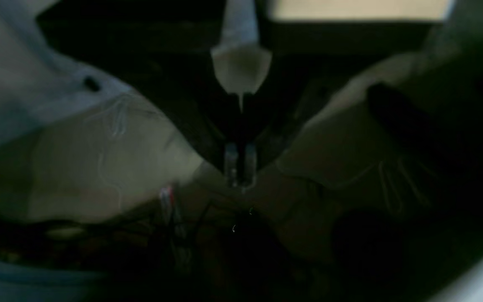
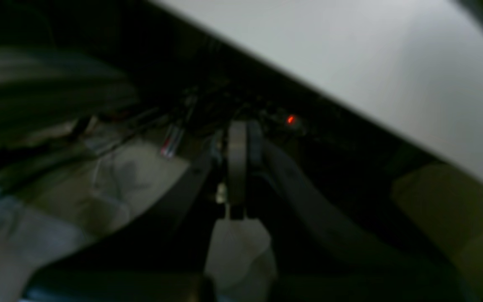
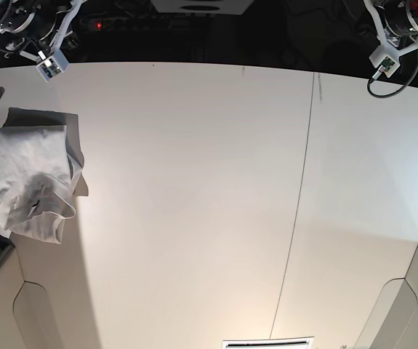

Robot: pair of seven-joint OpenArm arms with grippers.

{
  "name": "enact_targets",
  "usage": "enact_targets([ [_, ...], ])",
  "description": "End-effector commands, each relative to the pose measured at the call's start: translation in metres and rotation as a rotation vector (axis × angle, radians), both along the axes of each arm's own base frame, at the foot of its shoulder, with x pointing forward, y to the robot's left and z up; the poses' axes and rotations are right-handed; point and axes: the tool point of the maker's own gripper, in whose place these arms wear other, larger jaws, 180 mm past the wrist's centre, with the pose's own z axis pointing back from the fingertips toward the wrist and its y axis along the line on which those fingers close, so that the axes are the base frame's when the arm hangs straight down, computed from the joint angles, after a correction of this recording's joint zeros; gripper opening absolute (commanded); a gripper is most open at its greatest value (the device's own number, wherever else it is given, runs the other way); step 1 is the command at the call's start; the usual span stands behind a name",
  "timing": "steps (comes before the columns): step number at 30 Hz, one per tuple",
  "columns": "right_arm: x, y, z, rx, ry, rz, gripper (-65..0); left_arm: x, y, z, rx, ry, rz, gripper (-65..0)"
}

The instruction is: Layout the t-shirt on the table in an organized manner, then fold the t-shirt properly

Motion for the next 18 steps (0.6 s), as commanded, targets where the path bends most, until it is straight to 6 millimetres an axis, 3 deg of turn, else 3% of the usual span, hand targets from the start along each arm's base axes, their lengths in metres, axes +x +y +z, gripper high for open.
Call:
enact_targets([
  [1, -0.009, -0.003, -0.006, 0.011, 0.03, 0.002, -65.0, -0.006, 0.013, -0.004, 0.011, 0.015, 0.013, -65.0],
  [7, -0.079, -0.023, -0.069, 0.087, 0.263, -0.053, -65.0, -0.053, 0.069, -0.051, -0.008, 0.006, 0.277, -65.0],
  [11, -0.123, -0.034, -0.112, 0.105, 0.388, -0.106, -65.0, -0.096, 0.086, -0.082, 0.018, 0.074, 0.371, -65.0],
  [14, -0.14, -0.04, -0.142, 0.106, 0.417, -0.154, -65.0, -0.115, 0.081, -0.106, 0.018, 0.12, 0.371, -65.0],
  [18, -0.142, -0.038, -0.176, 0.078, 0.443, -0.166, -65.0, -0.117, 0.046, -0.14, -0.024, 0.154, 0.302, -65.0],
])
